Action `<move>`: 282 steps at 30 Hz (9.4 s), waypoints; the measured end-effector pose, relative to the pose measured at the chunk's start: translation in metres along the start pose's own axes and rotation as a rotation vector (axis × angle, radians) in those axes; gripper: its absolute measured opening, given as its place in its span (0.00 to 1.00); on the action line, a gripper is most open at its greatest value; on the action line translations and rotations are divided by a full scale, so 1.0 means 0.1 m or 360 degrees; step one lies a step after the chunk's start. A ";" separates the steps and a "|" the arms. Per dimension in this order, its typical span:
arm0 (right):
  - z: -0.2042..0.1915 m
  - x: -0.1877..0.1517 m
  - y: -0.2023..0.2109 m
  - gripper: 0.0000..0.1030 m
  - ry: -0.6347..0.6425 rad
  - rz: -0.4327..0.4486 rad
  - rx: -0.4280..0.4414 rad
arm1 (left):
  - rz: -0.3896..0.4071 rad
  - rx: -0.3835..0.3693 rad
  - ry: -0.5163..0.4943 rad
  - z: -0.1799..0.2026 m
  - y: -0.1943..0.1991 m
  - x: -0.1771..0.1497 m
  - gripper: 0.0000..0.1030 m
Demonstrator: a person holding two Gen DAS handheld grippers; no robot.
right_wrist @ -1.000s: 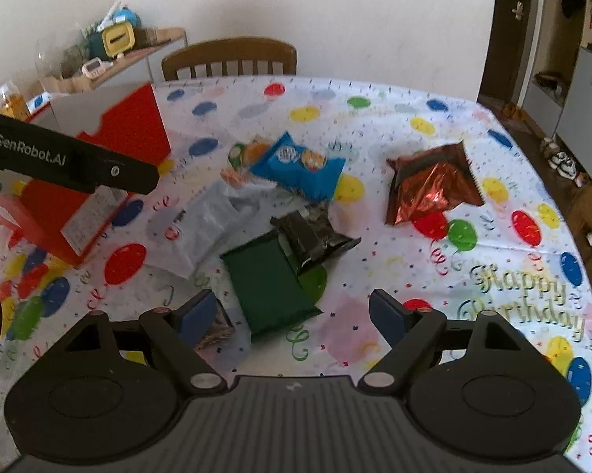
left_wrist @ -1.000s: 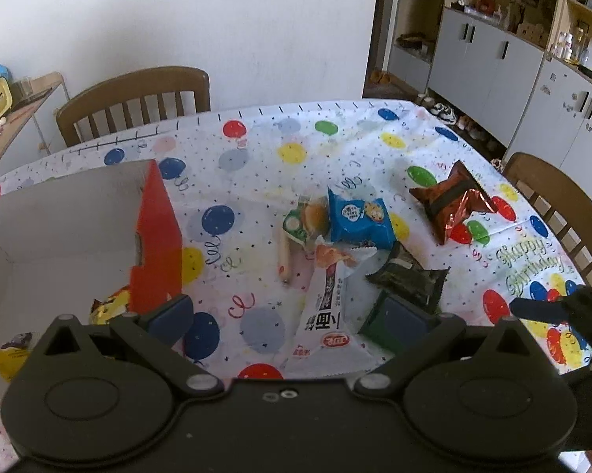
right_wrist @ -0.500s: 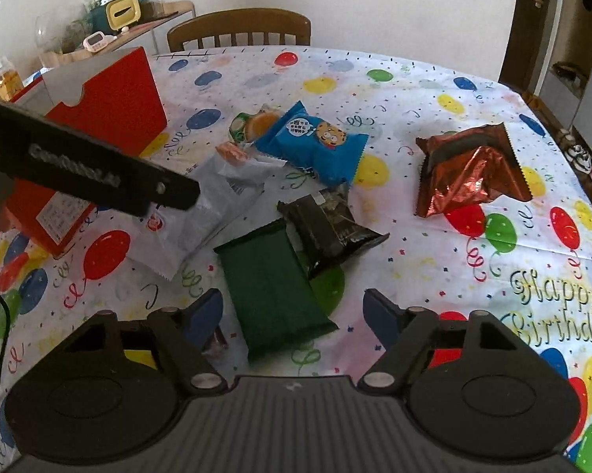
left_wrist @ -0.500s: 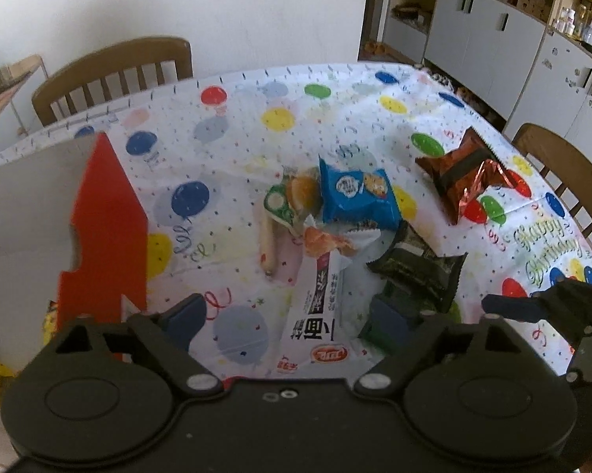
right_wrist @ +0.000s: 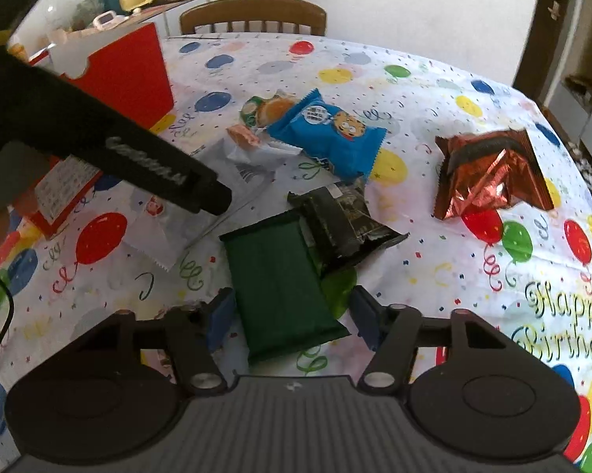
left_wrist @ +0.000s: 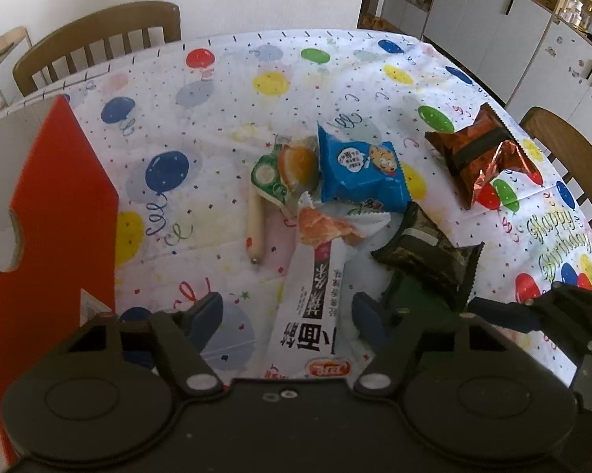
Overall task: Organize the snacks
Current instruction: 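Grasp the white-wrapped bar with the left tool while the right tool grasps the green packet, then carry both snacks over the red box and open both tools to drop them, then withdraw both tools from the box back toward the snacks, then grasp the small brown square snack with the left tool while the right tool grasps the dark foil packet, then carry both snacks into the red box and open both tools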
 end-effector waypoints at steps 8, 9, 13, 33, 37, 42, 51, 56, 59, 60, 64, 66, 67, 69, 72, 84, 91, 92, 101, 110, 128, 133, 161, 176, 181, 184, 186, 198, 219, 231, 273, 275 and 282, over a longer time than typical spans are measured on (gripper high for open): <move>-0.02 0.01 0.03 0.45 0.0016 0.0007 0.0003 | -0.0055 -0.0095 0.0031 0.02 -0.06 0.00 0.31; -0.03 0.01 0.04 0.45 0.0013 0.0009 0.0002 | -0.0055 -0.0113 0.0022 0.04 -0.05 0.00 0.29; -0.03 0.00 0.10 0.45 -0.0003 0.0023 0.0008 | -0.0038 -0.0099 -0.0011 0.05 -0.03 0.00 0.24; -0.27 0.14 0.79 0.45 -0.0106 0.0195 0.0045 | 0.0052 -0.0126 0.0028 -0.06 0.57 -0.07 0.20; -0.39 0.25 0.92 0.45 -0.0090 0.0230 0.0061 | 0.0085 -0.0123 0.0039 -0.12 0.73 -0.07 0.20; -0.57 0.43 1.02 0.45 -0.0074 0.0280 0.0088 | 0.0123 -0.0123 0.0083 -0.25 0.92 -0.07 0.20; -0.97 0.82 1.10 0.45 -0.0004 0.0345 0.0136 | 0.0205 -0.0083 0.0192 -0.60 1.25 -0.01 0.20; -1.23 1.05 1.05 0.45 0.0043 0.0370 0.0180 | 0.0238 -0.0049 0.0248 -0.89 1.38 -0.03 0.20; -1.40 1.17 1.00 0.45 0.0085 0.0379 0.0198 | 0.0250 -0.0023 0.0284 -1.07 1.43 -0.03 0.20; -1.45 1.21 0.97 0.45 0.0098 0.0380 0.0204 | 0.0256 -0.0011 0.0297 -1.14 1.44 -0.04 0.20; -1.65 1.34 0.84 0.45 0.0131 0.0365 0.0233 | 0.0261 0.0018 0.0344 -1.38 1.47 -0.06 0.20; -1.73 1.39 0.77 0.45 0.0145 0.0350 0.0236 | 0.0259 0.0038 0.0363 -1.51 1.47 -0.08 0.20; -1.78 1.42 0.72 0.45 0.0150 0.0340 0.0239 | 0.0257 0.0049 0.0369 -1.58 1.47 -0.09 0.20; -1.86 1.46 0.64 0.45 0.0154 0.0325 0.0246 | 0.0253 0.0070 0.0383 -1.71 1.47 -0.11 0.20; -1.97 1.52 0.51 0.45 0.0161 0.0303 0.0251 | 0.0247 0.0107 0.0404 -1.92 1.46 -0.14 0.20; -2.24 1.65 -0.05 0.45 0.0237 0.0164 0.0210 | 0.0188 0.0256 0.0503 -2.69 1.25 -0.24 0.20; -2.30 1.66 -0.39 0.45 0.0286 0.0069 0.0155 | 0.0101 0.0326 0.0531 -3.04 0.98 -0.27 0.20; -2.30 1.66 -0.43 0.45 0.0292 0.0053 0.0151 | 0.0087 0.0326 0.0534 -3.06 0.95 -0.27 0.20; -2.34 1.59 -0.76 0.45 0.0337 -0.0094 0.0111 | -0.0035 0.0372 0.0474 -3.13 0.59 -0.32 0.21; -2.39 1.50 -0.85 0.45 0.0380 -0.0159 0.0087 | -0.0076 0.0428 0.0379 -3.12 0.41 -0.29 0.21; -2.33 1.50 -0.83 0.50 0.0271 -0.0126 0.0104 | -0.0195 0.0369 0.0364 -3.04 0.26 -0.42 0.29; -2.29 1.51 -0.75 0.52 0.0234 -0.0089 0.0130 | -0.0169 0.0379 0.0359 -3.00 0.31 -0.43 0.42; -1.99 1.58 0.51 0.78 0.0099 0.0303 0.0352 | 0.0212 0.0267 0.0337 -2.55 1.29 -0.21 0.79; -1.41 1.28 1.29 0.81 0.0017 0.0516 0.0268 | 0.0460 0.0175 0.0223 -1.91 1.75 -0.12 0.96; -1.08 1.04 1.44 0.81 -0.0067 0.0532 0.0171 | 0.0536 0.0139 0.0176 -1.65 1.83 -0.11 0.99; -0.88 0.89 1.48 0.81 -0.0135 0.0521 0.0120 | 0.0561 0.0109 0.0153 -1.49 1.84 -0.10 0.99; -0.77 0.75 1.48 0.81 -0.0154 0.0505 0.0087 | 0.0572 0.0087 0.0146 -1.38 1.83 -0.10 0.99; -0.31 0.23 1.37 0.81 -0.0200 0.0382 -0.0058 | 0.0504 -0.0052 0.0061 -0.67 1.56 -0.16 0.99; 0.40 0.30 0.57 0.81 -0.0240 0.0134 -0.0085 | 0.0297 -0.0120 -0.0109 0.17 0.81 -0.54 0.99; 0.51 0.44 0.08 0.81 -0.0124 0.0006 -0.0069 | 0.0209 -0.0149 -0.0227 0.55 0.50 -0.66 0.86; 0.20 0.46 0.37 0.34 -0.0206 0.0078 -0.0101 | 0.0075 -0.0275 -0.0068 0.34 0.50 -0.65 0.31; 0.13 0.48 0.45 0.34 -0.0213 0.0102 -0.0080 | 0.0078 -0.0268 -0.0048 0.29 0.56 -0.64 0.31; -0.19 0.60 0.74 0.34 -0.0171 0.0162 -0.0006 | 0.0107 -0.0234 0.0031 0.06 0.81 -0.60 0.31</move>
Point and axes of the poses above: each gripper's, at about its wrist camera, not at the fingertips, and y roughly against the way its jaws point, z to its right, x to its top, the point moved 8 cm from there along -y, roughly the way its jaws point, and after that the axes turned 11 degrees about x, right-handed, at the moved point
